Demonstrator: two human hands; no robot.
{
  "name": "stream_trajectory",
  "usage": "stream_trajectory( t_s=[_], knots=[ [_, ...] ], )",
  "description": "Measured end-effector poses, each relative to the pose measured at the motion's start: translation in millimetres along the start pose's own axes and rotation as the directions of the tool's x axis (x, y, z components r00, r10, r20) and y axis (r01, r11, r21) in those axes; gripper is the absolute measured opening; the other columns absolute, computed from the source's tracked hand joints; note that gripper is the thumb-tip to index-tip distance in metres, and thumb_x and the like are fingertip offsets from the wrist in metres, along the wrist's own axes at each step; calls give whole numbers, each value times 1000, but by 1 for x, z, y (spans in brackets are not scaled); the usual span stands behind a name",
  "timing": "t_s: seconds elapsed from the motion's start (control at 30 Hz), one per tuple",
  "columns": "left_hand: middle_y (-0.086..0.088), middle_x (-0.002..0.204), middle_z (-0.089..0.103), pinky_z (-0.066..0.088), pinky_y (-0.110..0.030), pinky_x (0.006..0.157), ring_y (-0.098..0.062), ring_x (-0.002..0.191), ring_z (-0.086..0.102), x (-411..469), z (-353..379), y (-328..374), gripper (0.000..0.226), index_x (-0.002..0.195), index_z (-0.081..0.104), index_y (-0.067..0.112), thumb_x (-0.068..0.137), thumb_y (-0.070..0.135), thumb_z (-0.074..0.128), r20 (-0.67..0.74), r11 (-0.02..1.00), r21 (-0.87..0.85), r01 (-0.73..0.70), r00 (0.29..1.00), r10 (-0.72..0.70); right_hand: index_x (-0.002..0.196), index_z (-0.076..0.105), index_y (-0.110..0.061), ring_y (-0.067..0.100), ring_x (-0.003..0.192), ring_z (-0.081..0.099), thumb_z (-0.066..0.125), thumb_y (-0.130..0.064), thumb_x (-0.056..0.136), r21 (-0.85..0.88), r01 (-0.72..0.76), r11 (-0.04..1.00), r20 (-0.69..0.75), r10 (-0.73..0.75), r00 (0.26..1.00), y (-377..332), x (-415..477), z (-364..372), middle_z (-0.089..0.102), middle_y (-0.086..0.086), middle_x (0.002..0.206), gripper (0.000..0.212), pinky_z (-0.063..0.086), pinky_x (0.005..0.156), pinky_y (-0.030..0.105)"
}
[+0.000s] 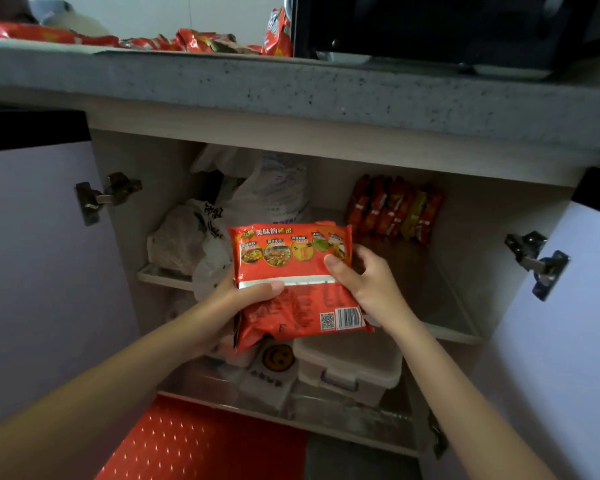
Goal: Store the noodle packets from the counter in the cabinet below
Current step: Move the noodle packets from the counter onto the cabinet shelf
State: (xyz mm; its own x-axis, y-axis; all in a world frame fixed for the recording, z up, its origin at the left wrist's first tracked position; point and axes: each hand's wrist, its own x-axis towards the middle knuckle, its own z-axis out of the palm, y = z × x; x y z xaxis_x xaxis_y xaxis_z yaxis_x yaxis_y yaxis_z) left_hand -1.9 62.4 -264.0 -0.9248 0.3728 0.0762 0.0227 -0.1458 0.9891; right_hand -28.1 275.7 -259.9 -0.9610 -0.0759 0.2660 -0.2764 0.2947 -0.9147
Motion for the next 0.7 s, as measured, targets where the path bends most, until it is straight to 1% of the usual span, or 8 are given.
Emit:
stream_trajectory(
  t_s=[0.1, 0.17, 0.23, 0.33, 0.4, 0.5, 0.57, 0.7],
  knots=[
    [4, 104, 73, 55, -18, 68, -12, 94, 70, 21, 7, -5, 61, 118, 56, 23, 62, 12, 79, 28, 996, 86, -16, 1000, 14, 124, 50, -16, 9, 82, 71, 61, -56, 68, -24, 37, 999, -71, -39, 997, 12, 10, -12, 67, 0, 107, 70, 59, 70, 26],
    [4, 96, 74, 54, -15, 63, -9, 88, 71, 42, 14, -9, 54, 113, 56, 21, 69, -3, 76, -26, 992, 118, -47, 998, 50, 122, 46, -24, 6, 79, 70, 56, -49, 81, 3, -12, 1000, -6, 12, 1000, 21, 22, -24, 66, -3, 105, 49, 57, 66, 19],
    [2, 98, 72, 53, -13, 60, -7, 84, 71, 72, 19, -17, 48, 109, 58, 20, 72, -5, 73, -100, 982, 180, -61, 992, 80, 124, 40, -31, 1, 85, 66, 42, -49, 92, 15, -94, 995, 79, 93, 993, 36, 38, -41, 62, -10, 105, 37, 54, 69, 16],
    [-4, 113, 66, 54, -19, 70, -12, 94, 66, 118, 20, -31, 75, 125, 50, 17, 59, 12, 84, -206, 973, 224, -60, 973, 108, 138, 33, -35, 13, 115, 56, 27, -63, 92, -20, -190, 982, 42, 191, 981, 73, 66, -60, 53, -11, 124, 54, 43, 98, 31],
    [1, 118, 62, 52, -29, 86, -15, 104, 62, 151, 19, -45, 97, 133, 40, 18, 50, 22, 89, -296, 958, 278, -75, 942, 160, 147, 24, -34, 23, 138, 36, 28, -67, 91, -209, -251, 945, -54, 245, 968, 104, 89, -72, 36, -3, 149, 66, 28, 113, 43],
    [6, 120, 54, 44, -34, 96, -12, 108, 55, 199, 20, -67, 97, 138, 27, 18, 61, 21, 86, -348, 906, 377, -190, 878, 329, 152, 1, -31, 25, 148, 3, 31, -69, 89, -625, -295, 723, -95, 305, 948, 145, 127, -88, -5, -1, 161, 78, 8, 118, 46],
    [3, 122, 54, 43, -36, 97, -15, 110, 54, 222, 21, -79, 100, 137, 24, 21, 59, 29, 86, -382, 867, 453, -209, 833, 401, 152, -1, -29, 24, 148, -6, 36, -70, 87, -744, -264, 614, -98, 291, 952, 155, 147, -93, -14, -1, 160, 85, 3, 117, 46],
    [-6, 126, 52, 43, -34, 95, -18, 109, 52, 287, 22, -105, 97, 136, 25, 13, 60, 17, 85, -493, 832, 505, -232, 714, 498, 150, 16, -31, 24, 147, 1, 42, -71, 84, -714, -249, 655, -105, 251, 962, 176, 179, -96, -4, -2, 161, 82, 5, 117, 46]
  ],
)
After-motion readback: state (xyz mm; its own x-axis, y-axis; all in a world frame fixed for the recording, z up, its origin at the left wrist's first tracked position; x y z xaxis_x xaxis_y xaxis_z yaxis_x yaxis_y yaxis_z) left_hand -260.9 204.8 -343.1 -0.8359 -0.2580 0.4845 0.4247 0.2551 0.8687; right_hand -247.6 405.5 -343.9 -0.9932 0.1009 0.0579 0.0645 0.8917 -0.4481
